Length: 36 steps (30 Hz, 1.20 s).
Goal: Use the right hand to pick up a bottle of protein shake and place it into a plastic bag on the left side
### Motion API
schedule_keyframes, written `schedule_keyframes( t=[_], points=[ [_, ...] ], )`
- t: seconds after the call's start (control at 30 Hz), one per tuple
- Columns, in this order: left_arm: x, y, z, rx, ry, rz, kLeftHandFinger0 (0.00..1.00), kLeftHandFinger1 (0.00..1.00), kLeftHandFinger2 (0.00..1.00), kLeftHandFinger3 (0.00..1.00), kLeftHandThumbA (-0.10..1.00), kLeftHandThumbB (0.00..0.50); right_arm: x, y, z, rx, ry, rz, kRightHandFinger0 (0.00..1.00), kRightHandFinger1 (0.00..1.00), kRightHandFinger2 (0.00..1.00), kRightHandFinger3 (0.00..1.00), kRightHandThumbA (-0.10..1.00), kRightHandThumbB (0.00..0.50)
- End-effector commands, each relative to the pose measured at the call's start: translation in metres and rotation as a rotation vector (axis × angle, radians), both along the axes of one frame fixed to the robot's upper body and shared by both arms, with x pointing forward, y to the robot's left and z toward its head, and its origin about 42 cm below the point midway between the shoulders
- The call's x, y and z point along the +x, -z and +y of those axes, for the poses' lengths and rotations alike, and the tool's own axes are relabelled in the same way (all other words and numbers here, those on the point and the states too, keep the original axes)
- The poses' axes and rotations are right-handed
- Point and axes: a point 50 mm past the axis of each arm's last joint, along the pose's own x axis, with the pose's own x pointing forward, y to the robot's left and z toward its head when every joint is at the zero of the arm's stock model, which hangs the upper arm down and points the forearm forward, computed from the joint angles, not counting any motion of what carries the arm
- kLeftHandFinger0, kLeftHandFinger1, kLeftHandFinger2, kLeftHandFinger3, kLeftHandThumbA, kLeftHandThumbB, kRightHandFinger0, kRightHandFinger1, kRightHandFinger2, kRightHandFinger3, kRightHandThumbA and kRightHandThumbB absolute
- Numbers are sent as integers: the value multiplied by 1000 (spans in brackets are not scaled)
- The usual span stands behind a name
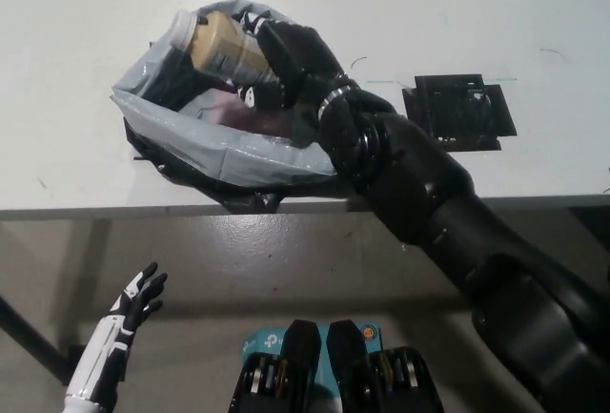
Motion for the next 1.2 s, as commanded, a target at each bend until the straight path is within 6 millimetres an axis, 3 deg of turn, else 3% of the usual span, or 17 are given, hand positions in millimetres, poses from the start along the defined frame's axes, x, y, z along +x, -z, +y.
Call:
schedule_keyframes(
  t=[0.0,0.03,0.07,0.1,0.13,0.17,0.2,0.27,0.3,0.47,0.6,0.7,1.0,1.03,1.07,1.1,1.17],
  points=[
    [-3,-10,4,21,42,-39,1000,1000,1000,1000,1000,236,-8,-12,19,69,-105,-6,84,493,802,884,-55,139],
    [-3,-9,3,13,39,-28,1000,1000,1000,1000,1000,250,-10,-13,22,62,-123,39,182,574,880,953,61,185],
    [-3,-9,2,6,38,-23,1000,1000,1000,1000,1000,253,-10,-15,23,54,-131,60,245,583,835,899,143,194],
    [-1,-9,0,-15,43,-15,1000,1000,1000,1000,1000,264,-10,-19,24,40,-144,72,353,587,701,742,224,232],
    [1,-8,0,-24,50,-12,1000,1000,1000,1000,1000,273,-11,-25,27,34,-167,88,540,675,758,816,321,275],
    [1,-7,-1,-28,53,-6,1000,1000,1000,1000,1000,285,-13,-27,28,38,-184,99,508,619,689,801,383,287],
    [0,-5,-3,-33,54,7,1000,1000,1000,1000,1000,274,-15,-29,30,44,-210,128,604,727,786,875,458,309],
    [4,-7,-3,-3,46,6,1000,1000,1000,1000,1000,251,-18,-40,37,54,-250,189,938,981,992,1000,612,356],
    [7,-9,-3,19,43,-10,1000,1000,1000,1000,1000,247,-20,-46,41,76,-275,211,991,1000,1000,1000,658,394],
    [10,-10,-3,22,45,-16,1000,1000,1000,1000,1000,273,-32,-60,47,176,-352,248,1000,1000,1000,1000,818,457],
    [10,-12,-2,17,52,-23,1000,1000,1000,1000,1000,280,-36,-75,45,205,-378,214,1000,1000,1000,1000,909,442],
    [8,-15,-4,8,47,-18,1000,1000,1000,1000,1000,284,-40,-85,44,179,-384,167,1000,1000,1000,1000,985,462],
    [6,-13,-3,-6,32,-16,1000,1000,1000,1000,1000,283,-46,-116,35,171,-410,94,1000,1000,1000,1000,1000,500],
    [7,-14,-5,-13,35,-25,1000,1000,1000,1000,1000,248,-58,-141,26,171,-439,36,1000,1000,1000,1000,1000,500],
    [8,-14,-5,-15,34,-27,1000,1000,1000,1000,1000,247,-59,-143,26,169,-440,32,1000,1000,1000,1000,1000,500],
    [11,-15,-7,-23,32,-30,1000,1000,1000,1000,1000,241,-67,-159,19,180,-452,-8,1000,1000,1000,1000,1000,500],
    [15,-18,-10,-32,24,-36,1000,1000,1000,1000,1000,248,-89,-197,-11,294,-517,-123,1000,1000,1000,1000,1000,475]
  ],
)
